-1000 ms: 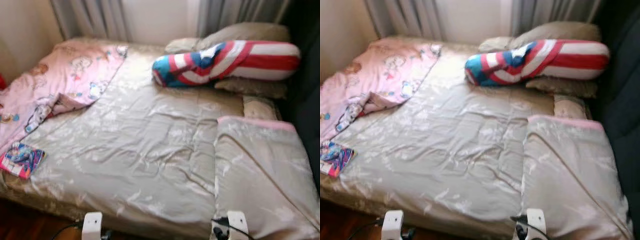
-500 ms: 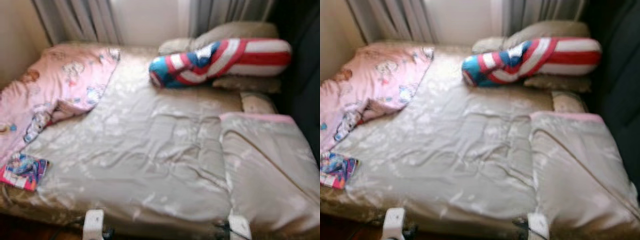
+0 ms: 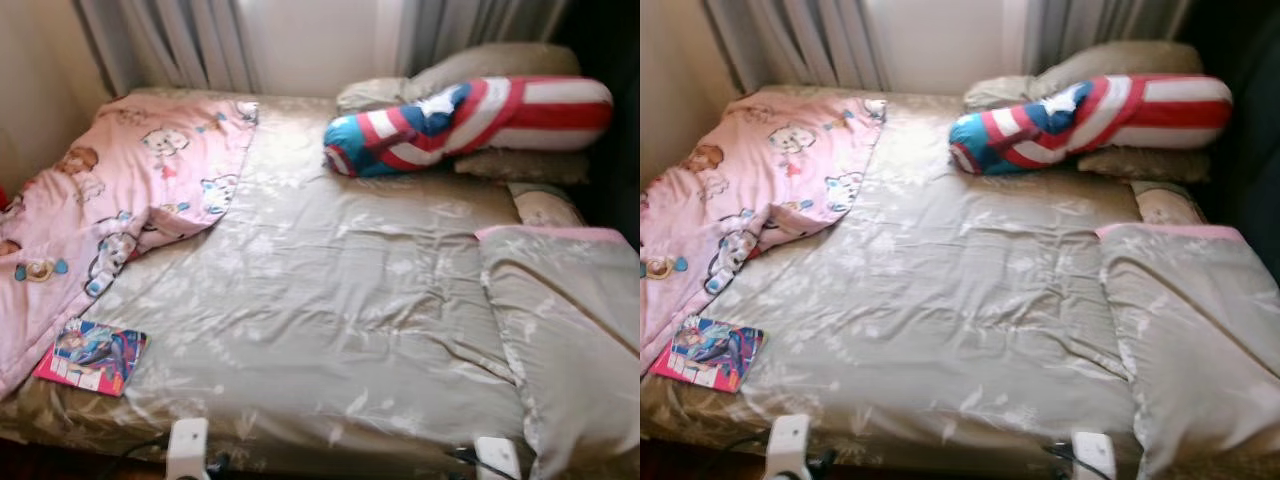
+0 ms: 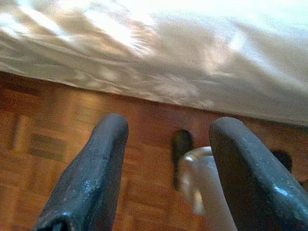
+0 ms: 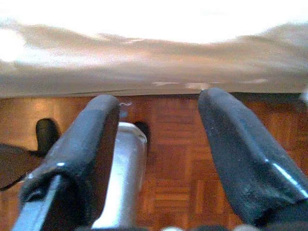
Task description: Clean up the room
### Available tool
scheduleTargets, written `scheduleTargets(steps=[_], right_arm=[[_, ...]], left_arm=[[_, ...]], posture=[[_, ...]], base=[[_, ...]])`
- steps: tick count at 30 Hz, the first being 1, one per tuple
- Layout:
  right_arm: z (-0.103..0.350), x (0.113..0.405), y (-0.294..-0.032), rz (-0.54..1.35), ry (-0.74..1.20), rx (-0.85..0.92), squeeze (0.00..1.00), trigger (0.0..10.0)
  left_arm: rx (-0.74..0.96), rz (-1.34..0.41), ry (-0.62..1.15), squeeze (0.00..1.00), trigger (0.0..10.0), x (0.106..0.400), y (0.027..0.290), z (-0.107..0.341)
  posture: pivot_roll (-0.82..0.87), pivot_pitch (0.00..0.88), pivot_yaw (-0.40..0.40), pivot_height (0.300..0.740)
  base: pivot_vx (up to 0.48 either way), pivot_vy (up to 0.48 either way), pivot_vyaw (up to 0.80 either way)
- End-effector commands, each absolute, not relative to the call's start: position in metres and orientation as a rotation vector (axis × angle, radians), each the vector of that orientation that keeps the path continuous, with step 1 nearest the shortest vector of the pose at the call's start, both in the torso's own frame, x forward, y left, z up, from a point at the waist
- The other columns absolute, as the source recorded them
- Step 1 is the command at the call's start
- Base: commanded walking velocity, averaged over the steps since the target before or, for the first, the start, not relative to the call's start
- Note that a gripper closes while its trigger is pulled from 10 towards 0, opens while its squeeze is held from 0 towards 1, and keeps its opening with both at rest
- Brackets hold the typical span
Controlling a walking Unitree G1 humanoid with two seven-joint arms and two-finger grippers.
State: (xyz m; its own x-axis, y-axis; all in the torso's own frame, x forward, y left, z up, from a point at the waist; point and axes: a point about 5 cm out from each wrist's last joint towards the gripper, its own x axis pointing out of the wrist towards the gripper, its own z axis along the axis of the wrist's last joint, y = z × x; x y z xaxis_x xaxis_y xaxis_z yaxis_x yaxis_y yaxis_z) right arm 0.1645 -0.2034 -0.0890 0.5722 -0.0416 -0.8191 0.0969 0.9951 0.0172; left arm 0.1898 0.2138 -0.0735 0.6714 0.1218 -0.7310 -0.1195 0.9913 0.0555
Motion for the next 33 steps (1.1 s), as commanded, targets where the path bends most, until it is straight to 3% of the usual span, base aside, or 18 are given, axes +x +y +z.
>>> scheduleTargets(steps=[1, 33], right_arm=[[-0.0901, 0.1587, -0.2127, -0.102, 0.981, 0.051, 0.0, 10.0], [-0.0899, 0.162, -0.2061, -0.088, 0.972, 0.062, 0.0, 10.0]], left_arm=[[-0.011, 0.129, 0.845, 0.0, 10.0, 0.1857, 0.209, -0.0768], [-0.012, 0.131, 0.853, 0.0, 10.0, 0.1832, 0.2071, -0.0784]], posture=[[-0.03, 0.084, -0.006, 0.74], [-0.03, 0.011, -0.004, 0.74]], base=[[0.0, 0.48, 0.0], [0.0, 0.48, 0.0]])
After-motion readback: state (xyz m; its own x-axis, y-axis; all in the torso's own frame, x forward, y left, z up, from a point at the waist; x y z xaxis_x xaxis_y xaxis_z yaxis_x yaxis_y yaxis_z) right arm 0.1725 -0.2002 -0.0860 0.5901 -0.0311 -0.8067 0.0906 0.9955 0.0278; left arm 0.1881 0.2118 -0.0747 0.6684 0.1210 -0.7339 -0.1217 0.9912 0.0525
